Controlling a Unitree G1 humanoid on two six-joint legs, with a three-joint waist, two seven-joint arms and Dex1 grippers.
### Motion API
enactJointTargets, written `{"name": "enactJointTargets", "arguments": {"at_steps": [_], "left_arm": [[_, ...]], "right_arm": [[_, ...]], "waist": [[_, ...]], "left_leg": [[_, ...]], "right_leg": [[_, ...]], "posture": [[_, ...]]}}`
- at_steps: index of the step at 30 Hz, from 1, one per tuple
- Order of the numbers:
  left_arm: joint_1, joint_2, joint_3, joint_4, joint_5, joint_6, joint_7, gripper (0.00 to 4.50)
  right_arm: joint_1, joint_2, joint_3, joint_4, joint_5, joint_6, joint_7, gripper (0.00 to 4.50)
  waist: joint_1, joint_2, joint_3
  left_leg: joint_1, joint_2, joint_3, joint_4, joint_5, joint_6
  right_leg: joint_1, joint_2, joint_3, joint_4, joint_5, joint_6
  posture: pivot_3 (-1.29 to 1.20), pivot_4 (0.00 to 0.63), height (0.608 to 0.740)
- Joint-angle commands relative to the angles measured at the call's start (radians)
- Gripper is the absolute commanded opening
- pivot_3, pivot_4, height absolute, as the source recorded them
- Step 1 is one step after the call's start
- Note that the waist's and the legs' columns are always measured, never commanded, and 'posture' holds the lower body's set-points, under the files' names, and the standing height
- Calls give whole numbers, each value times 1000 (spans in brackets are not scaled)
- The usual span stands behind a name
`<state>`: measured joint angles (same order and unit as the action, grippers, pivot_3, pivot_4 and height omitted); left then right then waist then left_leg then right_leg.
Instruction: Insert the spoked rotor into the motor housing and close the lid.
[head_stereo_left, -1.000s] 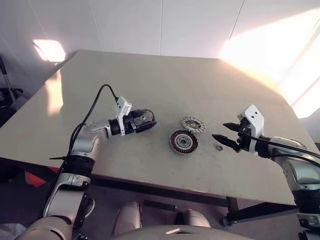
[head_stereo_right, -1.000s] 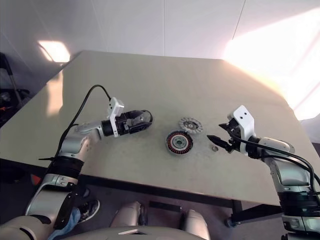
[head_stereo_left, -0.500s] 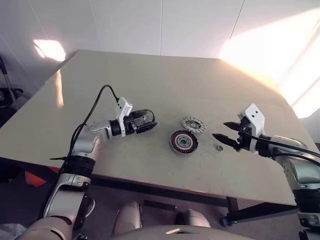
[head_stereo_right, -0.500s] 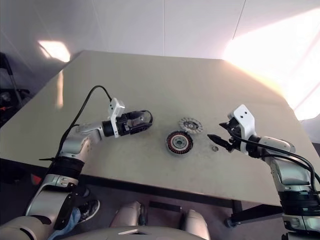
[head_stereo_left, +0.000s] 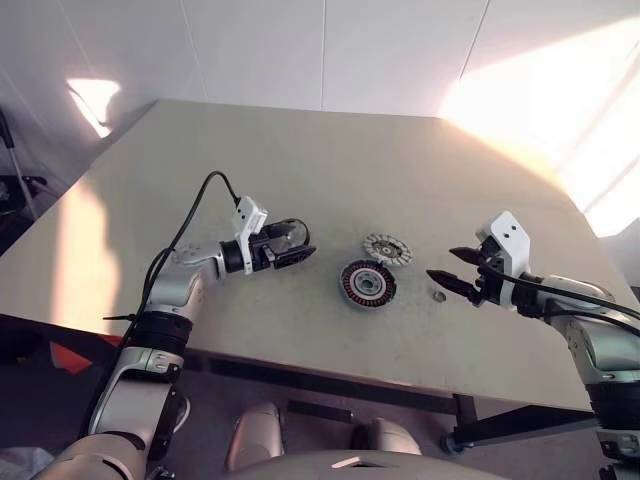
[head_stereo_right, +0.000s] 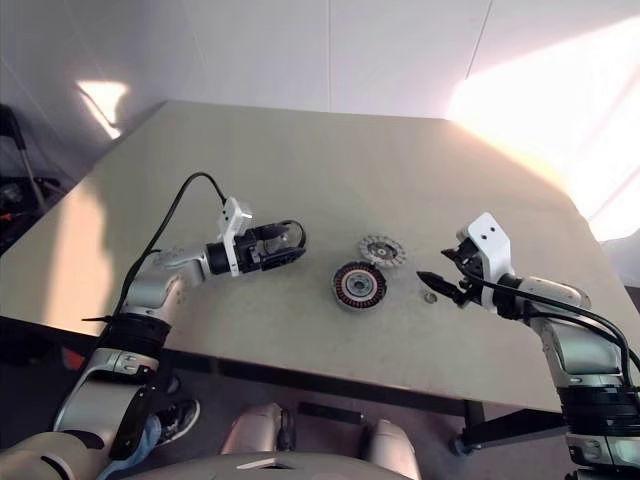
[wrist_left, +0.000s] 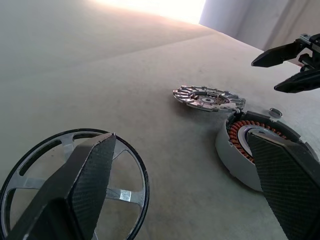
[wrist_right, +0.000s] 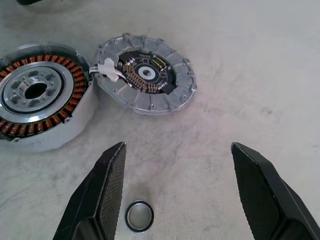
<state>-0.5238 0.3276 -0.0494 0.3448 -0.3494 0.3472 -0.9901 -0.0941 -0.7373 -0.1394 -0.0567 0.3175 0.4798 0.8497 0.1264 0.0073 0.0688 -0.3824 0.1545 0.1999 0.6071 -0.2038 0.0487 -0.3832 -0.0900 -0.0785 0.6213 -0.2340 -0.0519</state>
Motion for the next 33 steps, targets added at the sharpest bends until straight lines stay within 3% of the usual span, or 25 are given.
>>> {"name": "enactJointTargets", "arguments": {"at_steps": [1, 20, 24, 30, 33], "left_arm": [[-22, 2, 5, -13, -1, -19, -8, 4443], [-31, 3, 8, -4, 9, -31, -7, 4443], [-35, 2, 14, -8, 5, -27, -5, 4484], [-36, 2, 14, -6, 9, -31, -1, 4484], [-31, 3, 14, -10, 9, -32, 0, 4484]], "right_arm": [[23, -11, -16, -27, 5, -4, 3, 3766], [103, 2, 16, 17, -17, -14, 5, 3766], [100, -1, 26, 36, -33, -23, 4, 2809], [78, -1, 28, 47, -51, -39, 3, 728], [65, 3, 23, 39, -52, -43, 0, 649]], "waist": [[1, 0, 0], [0, 0, 0], [0, 0, 0], [-2, 0, 0], [-4, 0, 0]], "left_leg": [[0, 0, 0, 0, 0, 0], [3, 0, 0, 0, 0, 0], [10, 0, 0, -2, 0, 0], [15, 0, 0, -6, 0, 0], [15, 0, 0, -7, 0, 0]], "right_leg": [[0, 0, 0, 0, 0, 0], [4, 0, 0, -1, 0, 0], [13, 0, 0, -4, -2, 4], [17, 0, 0, -8, -2, 4], [17, 0, 0, -9, -1, 1]], "posture": [[0, 0, 740], [0, 0, 740], [0, 0, 740], [0, 0, 740], [0, 0, 740]]}}
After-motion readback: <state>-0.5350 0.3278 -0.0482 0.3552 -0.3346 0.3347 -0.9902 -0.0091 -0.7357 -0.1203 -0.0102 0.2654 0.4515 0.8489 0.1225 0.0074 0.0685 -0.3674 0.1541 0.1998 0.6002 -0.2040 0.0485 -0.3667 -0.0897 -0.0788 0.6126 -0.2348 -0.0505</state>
